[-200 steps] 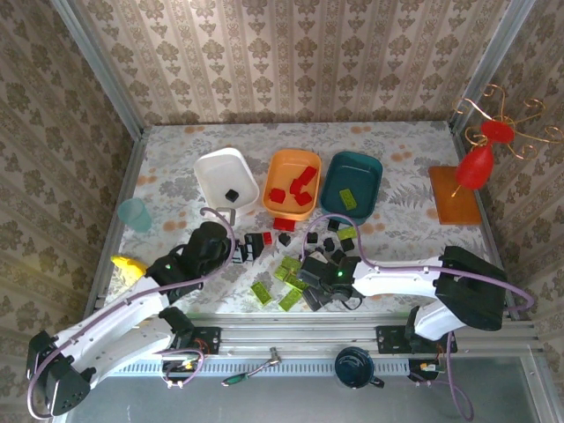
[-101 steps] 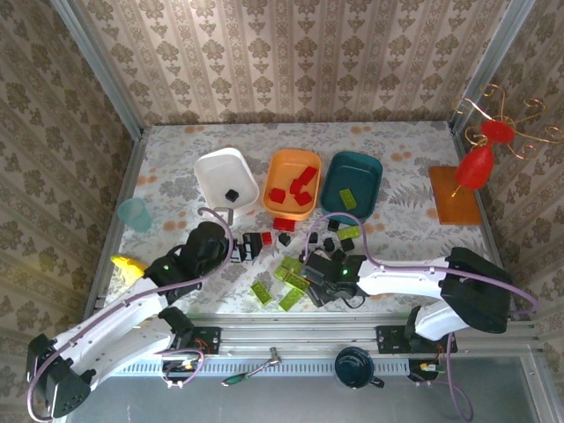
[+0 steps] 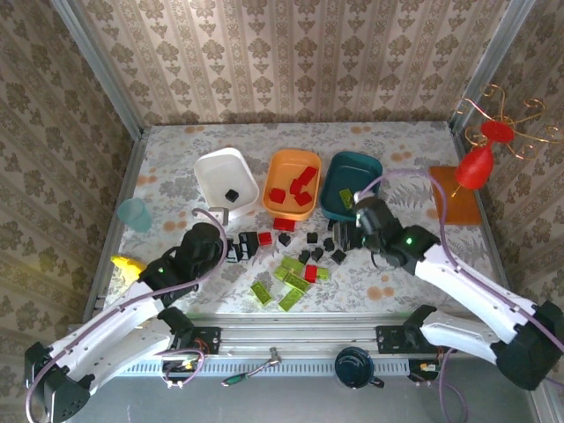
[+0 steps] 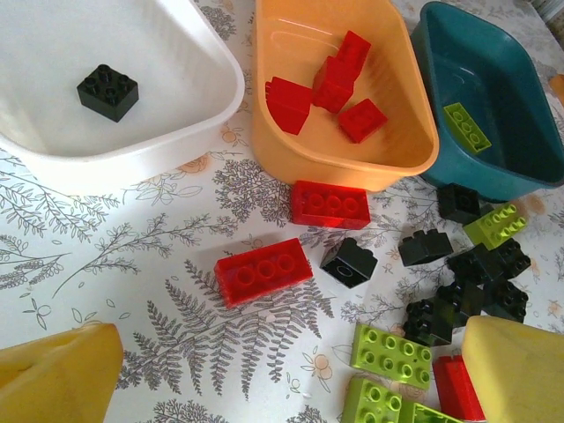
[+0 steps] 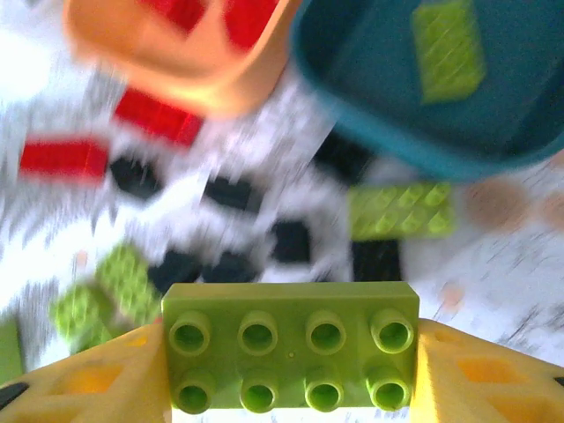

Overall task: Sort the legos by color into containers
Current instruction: Place the lego in the container.

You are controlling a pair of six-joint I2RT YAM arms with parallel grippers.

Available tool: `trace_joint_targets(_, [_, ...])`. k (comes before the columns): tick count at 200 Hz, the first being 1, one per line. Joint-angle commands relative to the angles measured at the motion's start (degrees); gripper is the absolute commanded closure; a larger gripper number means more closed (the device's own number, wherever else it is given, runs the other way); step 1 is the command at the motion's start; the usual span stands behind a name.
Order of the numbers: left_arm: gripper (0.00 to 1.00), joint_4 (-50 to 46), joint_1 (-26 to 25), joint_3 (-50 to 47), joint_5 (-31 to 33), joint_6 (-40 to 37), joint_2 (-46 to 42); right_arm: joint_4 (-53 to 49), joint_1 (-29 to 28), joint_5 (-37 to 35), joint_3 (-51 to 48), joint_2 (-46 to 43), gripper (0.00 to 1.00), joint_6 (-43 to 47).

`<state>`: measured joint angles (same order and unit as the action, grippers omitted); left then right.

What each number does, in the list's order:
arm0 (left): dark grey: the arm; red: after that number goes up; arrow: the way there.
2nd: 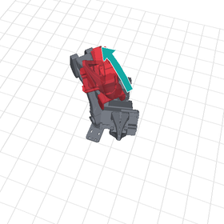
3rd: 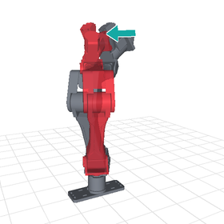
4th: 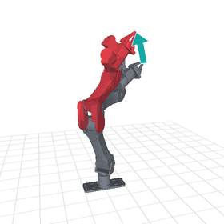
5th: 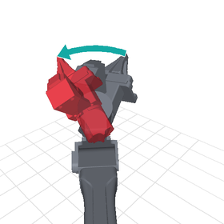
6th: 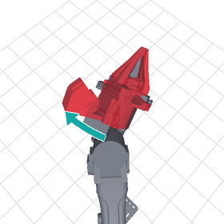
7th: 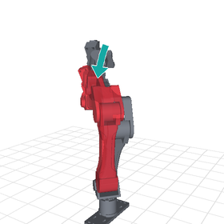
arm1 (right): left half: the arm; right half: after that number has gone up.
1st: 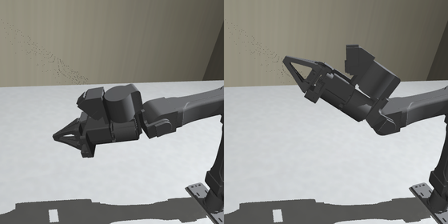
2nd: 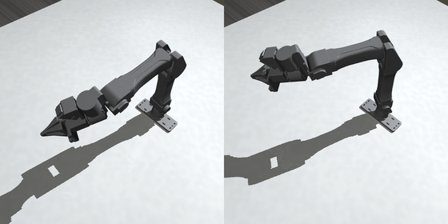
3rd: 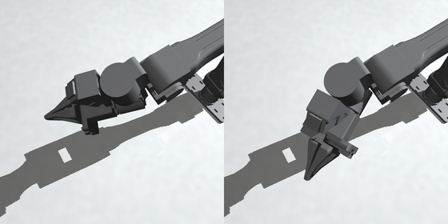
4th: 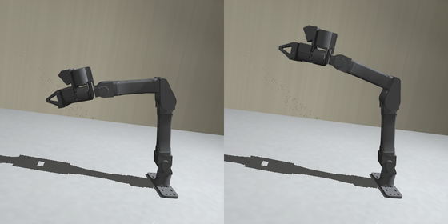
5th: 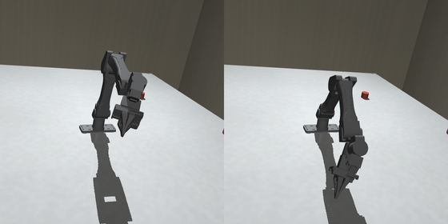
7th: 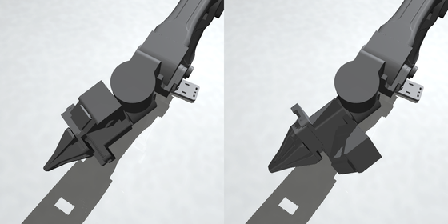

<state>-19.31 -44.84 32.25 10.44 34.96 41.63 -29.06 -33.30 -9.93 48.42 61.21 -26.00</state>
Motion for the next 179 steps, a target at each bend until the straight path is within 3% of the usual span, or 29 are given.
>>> trace_joint_targets(1, [0.0, -0.8, 0.5, 0.4, -0.6, 1.0, -0.4, 7.8, 6.4, 2.3, 4.3, 8.1, 0.44, 0.8])
trace_joint_targets(41, [0.01, -3.6, 0.3, -0.4, -0.9, 3.2, -0.9, 10.8, 13.3, 4.3, 16.1, 28.9, 0.44, 0.0])
trace_joint_targets(71, [0.01, -4.5, 0.1, -2.1, -1.2, 4.8, -2.1, 9.7, 15.3, 4.1, 22.3, 38.5, 0.42, 0.3])
trace_joint_targets(88, [0.01, -5.0, -0.2, -2.8, -1.2, 5.4, -2.3, 9.5, 15.7, 5.3, 24.7, 41.6, 0.34, 0.6])
trace_joint_targets(99, [0.01, -5.4, -0.5, -3.1, -1.2, 5.6, -2.2, 9.5, 15.7, 5.9, 25.8, 42.6, 0.25, 0.7])
trace_joint_targets(118, [0.04, -6.3, -1.4, -3.4, -0.8, 6.2, -1.9, 9.6, 15.7, 6.7, 26.5, 42.1, 0.19, 0.6])
trace_joint_targets(150, [0.08, -9.2, -3.8, -2.7, -0.3, 7.4, 0.3, 10.2, 15.1, 6.8, 23.7, 37.4, 0.18, 0.4])
trace_joint_targets(179, [0.08, -11.8, -9.7, -2.5, 0.2, 9.7, 5.9, 13.1, 11.8, 6.1, 16.1, 30.3, 0.18, 0.2])
